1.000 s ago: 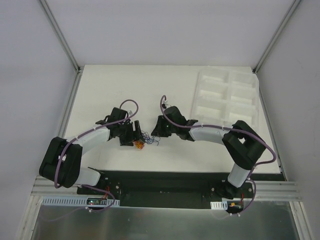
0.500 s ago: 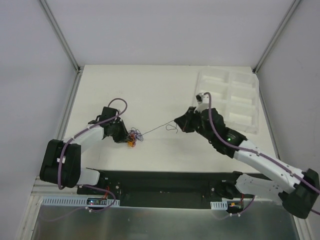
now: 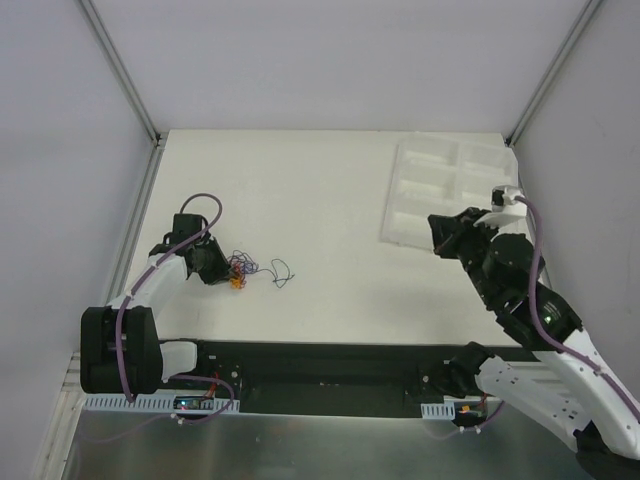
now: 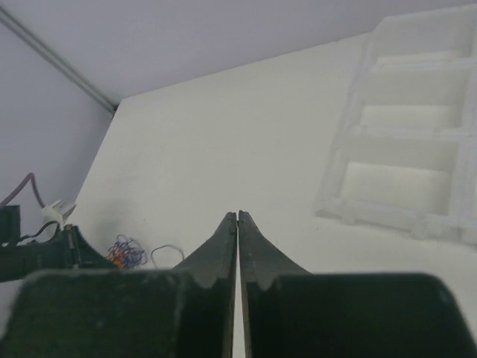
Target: Untangle the cables
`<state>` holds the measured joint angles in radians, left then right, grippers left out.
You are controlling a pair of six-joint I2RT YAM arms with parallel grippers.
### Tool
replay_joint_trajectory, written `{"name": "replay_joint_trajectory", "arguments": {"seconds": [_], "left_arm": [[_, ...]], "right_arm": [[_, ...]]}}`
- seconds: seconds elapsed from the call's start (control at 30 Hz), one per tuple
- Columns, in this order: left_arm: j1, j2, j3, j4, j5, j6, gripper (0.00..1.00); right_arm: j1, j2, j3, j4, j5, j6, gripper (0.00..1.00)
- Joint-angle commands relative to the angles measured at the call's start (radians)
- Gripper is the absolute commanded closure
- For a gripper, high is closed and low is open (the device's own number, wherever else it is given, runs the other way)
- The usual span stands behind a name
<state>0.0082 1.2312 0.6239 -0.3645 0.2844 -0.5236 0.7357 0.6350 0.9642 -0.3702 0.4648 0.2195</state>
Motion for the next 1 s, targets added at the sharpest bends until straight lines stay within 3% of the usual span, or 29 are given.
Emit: {"name": "replay_joint_trajectory", "arguments": {"seconds": [0.0, 0.17, 0.3, 0.5, 0.77, 0.97], "left_arm": [[0.007, 0.005, 0.026, -0.031, 0.061, 0.040, 0.97], [0.007, -0.004, 0.014, -0.028, 0.081, 0.033, 0.95], [0.007, 0.002, 0.022, -0.013, 0.110, 0.016, 0.92], [0.007, 0.002, 0.022, -0.013, 0.119, 0.020, 0.92], [0.007, 0.011, 0.023, -0.005, 0.136, 0.017, 0.91], [0.007, 0.019, 0.026, -0.005, 0.134, 0.019, 0.90]], "right_arm": [[0.001, 0.141, -0.090, 0.090, -0.232, 0.027, 0.88], [0.045, 0.369, -0.160, 0.399, -0.454, 0.084, 0.63], [0.140, 0.641, -0.014, 0.424, -0.568, 0.024, 0.44], [0.174, 0.971, 0.171, 0.375, -0.572, 0.069, 0.43], [0.280, 1.150, 0.313, 0.390, -0.598, -0.147, 0.35], [0.298, 1.267, 0.399, 0.343, -0.612, -0.140, 0.41]]}}
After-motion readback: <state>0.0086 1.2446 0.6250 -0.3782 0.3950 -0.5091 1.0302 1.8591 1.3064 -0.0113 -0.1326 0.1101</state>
